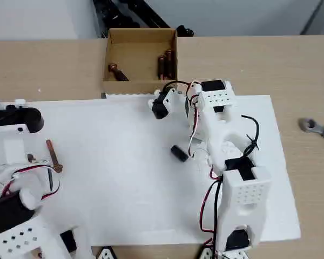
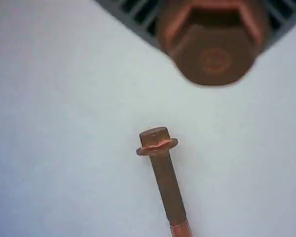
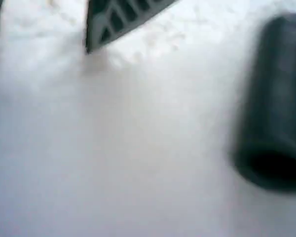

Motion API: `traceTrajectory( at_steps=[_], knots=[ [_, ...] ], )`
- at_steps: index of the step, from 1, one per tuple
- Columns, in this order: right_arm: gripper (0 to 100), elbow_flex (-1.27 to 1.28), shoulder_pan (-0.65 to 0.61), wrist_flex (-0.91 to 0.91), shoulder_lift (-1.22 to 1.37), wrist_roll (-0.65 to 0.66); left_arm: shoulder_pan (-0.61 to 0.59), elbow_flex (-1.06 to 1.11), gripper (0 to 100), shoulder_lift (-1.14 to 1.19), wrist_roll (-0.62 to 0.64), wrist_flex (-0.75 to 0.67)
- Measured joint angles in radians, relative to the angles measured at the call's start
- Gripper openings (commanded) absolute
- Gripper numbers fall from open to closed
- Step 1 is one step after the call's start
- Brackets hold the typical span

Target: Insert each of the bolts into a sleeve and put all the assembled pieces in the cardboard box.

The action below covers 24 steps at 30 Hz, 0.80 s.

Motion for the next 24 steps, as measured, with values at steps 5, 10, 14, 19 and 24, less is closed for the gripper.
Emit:
traceTrajectory(
  at_steps=[5, 10, 14, 19, 24],
  knots=[
    [20.3, 0.000, 0.000, 0.000, 0.005, -0.002, 0.000, 0.000, 1, 0.000, 0.000, 0.000],
    [4.5, -0.018, 0.005, -0.011, 0.020, -0.009, 0.000, 0.000, 1, 0.000, 0.000, 0.000],
    [2.4, -0.020, 0.005, -0.011, 0.026, -0.037, 0.000, 0.000, 1, 0.000, 0.000, 0.000],
    [1.8, -0.020, 0.008, -0.011, 0.029, -0.055, 0.000, 0.000, 1, 0.000, 0.000, 0.000],
    [1.8, -0.020, 0.008, -0.011, 0.025, -0.104, 0.000, 0.000, 1, 0.000, 0.000, 0.000]
  ],
)
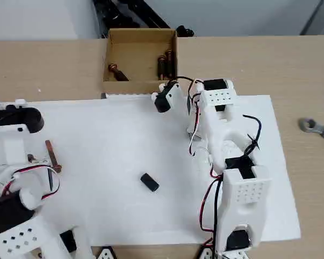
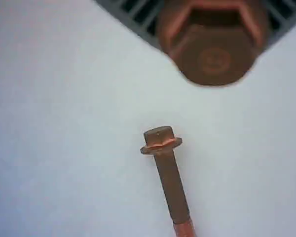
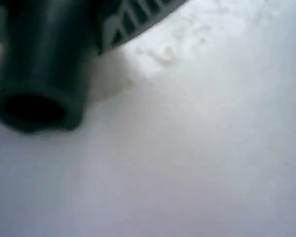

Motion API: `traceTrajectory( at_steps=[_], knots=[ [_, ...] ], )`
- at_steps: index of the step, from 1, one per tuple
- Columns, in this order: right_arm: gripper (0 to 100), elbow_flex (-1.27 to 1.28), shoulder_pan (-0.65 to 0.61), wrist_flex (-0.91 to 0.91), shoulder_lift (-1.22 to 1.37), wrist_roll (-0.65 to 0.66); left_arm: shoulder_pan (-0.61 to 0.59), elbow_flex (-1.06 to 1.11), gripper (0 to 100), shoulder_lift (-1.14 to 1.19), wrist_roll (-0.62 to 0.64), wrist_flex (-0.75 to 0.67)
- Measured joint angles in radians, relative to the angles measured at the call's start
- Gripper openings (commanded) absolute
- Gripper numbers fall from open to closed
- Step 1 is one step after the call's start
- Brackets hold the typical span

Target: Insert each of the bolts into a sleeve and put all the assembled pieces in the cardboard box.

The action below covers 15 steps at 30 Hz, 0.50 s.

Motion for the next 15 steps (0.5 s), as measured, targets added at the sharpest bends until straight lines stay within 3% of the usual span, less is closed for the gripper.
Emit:
traceTrajectory(
  at_steps=[7, 15],
  knots=[
    [1.8, 0.023, 0.003, 0.060, -0.123, -0.066, 0.000, 0.000, 1, 0.000, 0.000, 0.000],
    [1.4, 0.023, 0.006, 0.115, -0.539, -0.213, 0.000, 0.000, 1, 0.000, 0.000, -0.060]
  ],
)
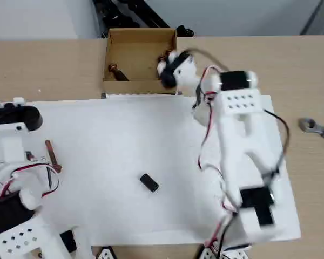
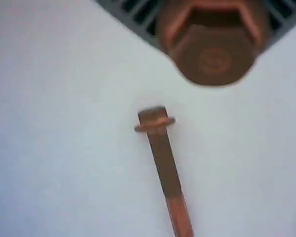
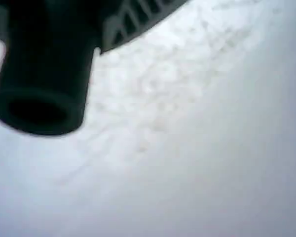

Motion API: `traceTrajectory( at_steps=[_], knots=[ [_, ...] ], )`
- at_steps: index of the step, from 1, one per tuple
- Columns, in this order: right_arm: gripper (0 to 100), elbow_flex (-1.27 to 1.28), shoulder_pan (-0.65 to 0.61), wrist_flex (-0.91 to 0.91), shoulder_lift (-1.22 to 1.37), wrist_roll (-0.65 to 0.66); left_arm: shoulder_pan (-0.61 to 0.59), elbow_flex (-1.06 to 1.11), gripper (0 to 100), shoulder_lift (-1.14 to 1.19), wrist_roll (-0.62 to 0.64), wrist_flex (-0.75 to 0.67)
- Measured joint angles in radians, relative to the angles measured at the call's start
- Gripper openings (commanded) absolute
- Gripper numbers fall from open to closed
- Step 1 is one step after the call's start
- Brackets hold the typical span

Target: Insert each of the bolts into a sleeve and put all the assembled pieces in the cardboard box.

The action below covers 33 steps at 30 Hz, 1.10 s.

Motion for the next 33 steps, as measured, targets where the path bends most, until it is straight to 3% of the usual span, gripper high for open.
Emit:
traceTrajectory(
  at_steps=[11, 16, 24, 29, 33],
  knots=[
    [1.8, 0.000, -0.003, 0.002, -0.672, -0.422, 0.006, 0.000, 1, 0.000, 0.000, -0.269],
    [1.7, 0.072, -0.008, 0.002, -0.876, -0.583, 0.103, 0.000, 1, 0.000, 0.002, -0.347],
    [1.3, 0.437, -0.118, -0.101, -1.040, -0.623, 0.275, 0.000, 1, 0.000, 0.218, -0.566],
    [1.5, 0.690, -0.204, -0.304, -1.128, -0.623, 0.334, 0.000, 1, 0.000, 0.241, -0.629],
    [1.5, 0.789, -0.265, -0.347, -1.132, -0.623, 0.344, -0.031, 1, 0.002, 0.249, -0.628]
  ],
)
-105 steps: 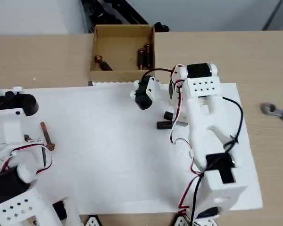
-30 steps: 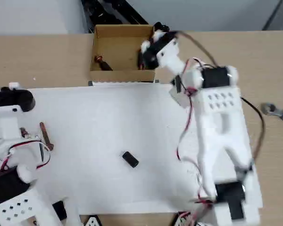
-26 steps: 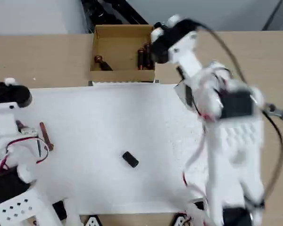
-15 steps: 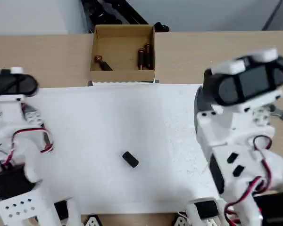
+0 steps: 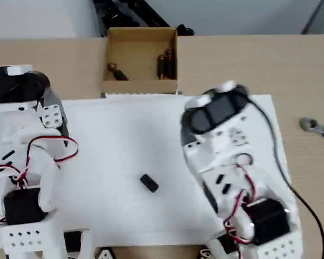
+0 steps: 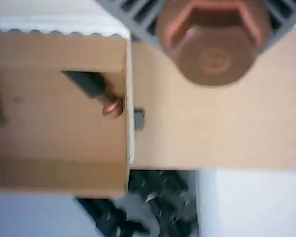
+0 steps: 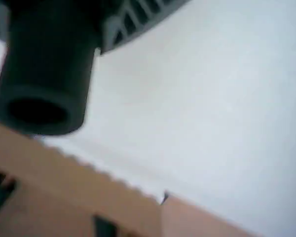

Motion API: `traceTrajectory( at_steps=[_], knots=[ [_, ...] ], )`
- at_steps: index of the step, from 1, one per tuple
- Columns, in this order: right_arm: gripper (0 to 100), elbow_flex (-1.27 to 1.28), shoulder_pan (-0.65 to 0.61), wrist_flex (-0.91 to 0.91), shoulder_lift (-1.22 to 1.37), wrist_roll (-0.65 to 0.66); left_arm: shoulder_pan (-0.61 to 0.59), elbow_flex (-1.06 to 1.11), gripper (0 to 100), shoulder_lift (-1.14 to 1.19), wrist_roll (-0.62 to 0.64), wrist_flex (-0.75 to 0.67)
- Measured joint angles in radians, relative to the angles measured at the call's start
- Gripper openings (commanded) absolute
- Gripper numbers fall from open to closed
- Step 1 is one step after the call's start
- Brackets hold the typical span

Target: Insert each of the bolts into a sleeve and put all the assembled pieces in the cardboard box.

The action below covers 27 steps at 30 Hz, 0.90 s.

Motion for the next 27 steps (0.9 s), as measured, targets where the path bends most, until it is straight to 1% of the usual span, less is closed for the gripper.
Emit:
traceTrajectory(
  at_steps=[5, 10, 14, 17, 23, 27],
  knots=[
    [1.5, 0.006, -0.060, -0.003, 0.000, 0.000, 0.002, -0.060, 1, -0.002, 0.000, 0.026],
    [1.4, 0.006, -0.112, -0.008, 0.000, -0.005, 0.072, -0.074, 1, -0.002, 0.000, 0.026],
    [1.4, 0.006, -0.115, -0.091, 0.000, -0.057, 0.155, -0.074, 1, -0.002, 0.000, 0.026],
    [1.3, 0.014, -0.115, -0.178, 0.000, -0.084, 0.187, -0.074, 1, -0.002, 0.000, 0.026],
    [0.6, 0.052, -0.115, -0.339, -0.002, -0.129, 0.196, -0.092, 1, 0.000, 0.000, 0.026],
    [0.5, 0.091, -0.115, -0.367, -0.015, -0.161, 0.198, -0.155, 1, -0.002, 0.052, 0.026]
  ],
)
